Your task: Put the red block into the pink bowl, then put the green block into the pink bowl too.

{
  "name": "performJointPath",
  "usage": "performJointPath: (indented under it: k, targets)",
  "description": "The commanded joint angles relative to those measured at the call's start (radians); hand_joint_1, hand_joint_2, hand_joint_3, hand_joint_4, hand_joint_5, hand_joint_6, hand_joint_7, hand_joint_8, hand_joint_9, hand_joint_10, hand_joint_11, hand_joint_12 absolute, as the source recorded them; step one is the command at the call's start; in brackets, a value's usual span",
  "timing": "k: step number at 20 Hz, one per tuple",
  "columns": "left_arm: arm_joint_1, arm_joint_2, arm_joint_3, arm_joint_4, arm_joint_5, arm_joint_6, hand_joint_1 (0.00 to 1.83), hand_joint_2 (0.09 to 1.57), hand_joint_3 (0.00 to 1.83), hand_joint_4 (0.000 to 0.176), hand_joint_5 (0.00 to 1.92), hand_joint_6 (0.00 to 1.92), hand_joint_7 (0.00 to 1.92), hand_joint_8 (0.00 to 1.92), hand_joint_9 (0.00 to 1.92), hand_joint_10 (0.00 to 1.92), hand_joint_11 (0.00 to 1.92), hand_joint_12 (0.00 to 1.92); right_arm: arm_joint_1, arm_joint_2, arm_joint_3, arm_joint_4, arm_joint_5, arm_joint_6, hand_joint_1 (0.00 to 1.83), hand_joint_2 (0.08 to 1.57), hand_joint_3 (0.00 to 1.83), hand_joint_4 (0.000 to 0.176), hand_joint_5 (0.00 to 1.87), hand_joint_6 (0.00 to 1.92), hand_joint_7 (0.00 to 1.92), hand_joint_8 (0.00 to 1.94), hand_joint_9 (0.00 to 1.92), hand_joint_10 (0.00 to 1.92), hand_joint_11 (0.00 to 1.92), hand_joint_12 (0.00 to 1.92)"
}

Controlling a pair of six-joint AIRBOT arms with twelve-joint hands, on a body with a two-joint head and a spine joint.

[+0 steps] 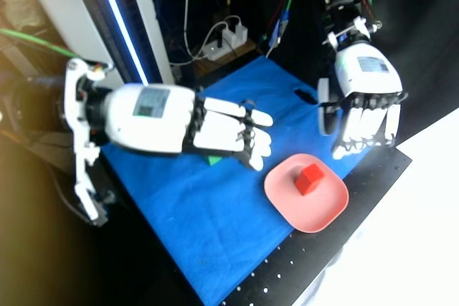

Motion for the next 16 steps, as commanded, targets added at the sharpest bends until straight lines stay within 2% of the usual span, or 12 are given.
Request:
performJointPath:
  k: [1,3,4,5,6,10,11,13,14,16]
  targets:
    - [-0.006,0.006,-0.001,-0.021,-0.109,0.001,1.2,1.19,0.0,0.0,0.73,1.21,0.92,1.23,0.8,1.05,0.62,1.52,0.011,0.005,-0.004,0.024,0.107,0.004,0.38,0.72,0.0,0.0,0.12,0.0,0.28,0.01,0.29,0.0,0.0,0.77]
    - [-0.004,0.011,-0.005,-0.025,-0.11,0.001,1.19,1.19,0.0,0.0,0.74,1.22,0.9,1.25,0.82,1.07,0.74,1.47,0.002,0.006,-0.002,-0.009,0.107,0.056,0.45,0.73,0.0,0.0,0.14,0.01,0.32,0.02,0.3,0.0,0.0,0.71]
    - [-0.003,0.016,-0.009,-0.028,-0.111,0.001,1.19,1.19,0.0,0.0,0.75,1.2,0.9,1.26,0.78,1.07,0.71,1.47,0.0,-0.001,0.011,-0.058,0.107,0.129,0.41,0.76,0.01,0.0,0.12,0.0,0.32,0.01,0.3,0.01,0.0,0.77]
    - [-0.002,0.02,-0.012,-0.03,-0.111,0.001,1.2,1.18,0.0,0.0,0.76,1.18,0.91,1.24,0.78,1.06,0.71,1.46,-0.004,-0.011,0.019,-0.086,0.107,0.165,0.39,0.78,0.02,0.0,0.11,0.0,0.32,0.01,0.34,0.01,0.0,0.92]
    - [-0.001,0.023,-0.015,-0.03,-0.112,0.001,1.21,1.18,0.0,0.0,0.77,1.16,0.94,1.21,0.77,1.07,0.69,1.49,-0.01,-0.019,0.02,-0.095,0.107,0.167,0.35,0.79,0.02,0.0,0.14,0.0,0.34,0.0,0.38,0.01,0.0,1.01]
    - [0.006,0.035,-0.027,-0.036,-0.123,0.002,1.22,1.17,0.0,0.0,0.75,1.18,0.96,1.18,0.79,1.09,0.65,1.56,-0.025,-0.031,0.018,-0.1,0.107,0.167,0.39,0.77,0.0,0.0,0.18,0.01,0.39,0.01,0.39,0.0,0.0,0.93]
    - [0.009,0.037,-0.03,-0.036,-0.125,0.002,1.22,1.16,0.0,0.0,0.78,1.14,0.97,1.16,0.79,1.11,0.65,1.59,-0.032,-0.039,0.018,-0.104,0.107,0.167,0.41,0.77,0.0,0.0,0.16,0.0,0.38,0.01,0.39,0.01,0.0,0.93]
    - [0.011,0.038,-0.033,-0.036,-0.126,0.003,1.22,1.16,0.0,0.0,0.8,1.09,0.97,1.19,0.77,1.21,0.63,1.68,-0.044,-0.055,0.021,-0.114,0.107,0.167,0.41,0.76,0.0,0.0,0.2,0.01,0.43,0.01,0.46,0.02,0.07,1.0]
    - [0.011,0.038,-0.035,-0.036,-0.127,0.003,1.23,1.17,0.0,0.0,0.79,1.08,0.93,1.27,0.8,1.35,0.73,1.72,-0.047,-0.06,0.022,-0.115,0.107,0.167,0.37,0.75,0.0,0.0,0.22,0.01,0.48,0.01,0.49,0.01,0.14,1.04]
    - [0.013,0.044,-0.04,-0.036,-0.132,0.004,1.23,1.17,0.0,0.0,0.8,1.07,0.92,1.31,0.82,1.45,0.8,1.77,-0.057,-0.076,0.027,-0.116,0.107,0.167,0.38,0.74,0.0,0.0,0.25,0.0,0.56,0.01,0.56,0.02,0.11,1.22]
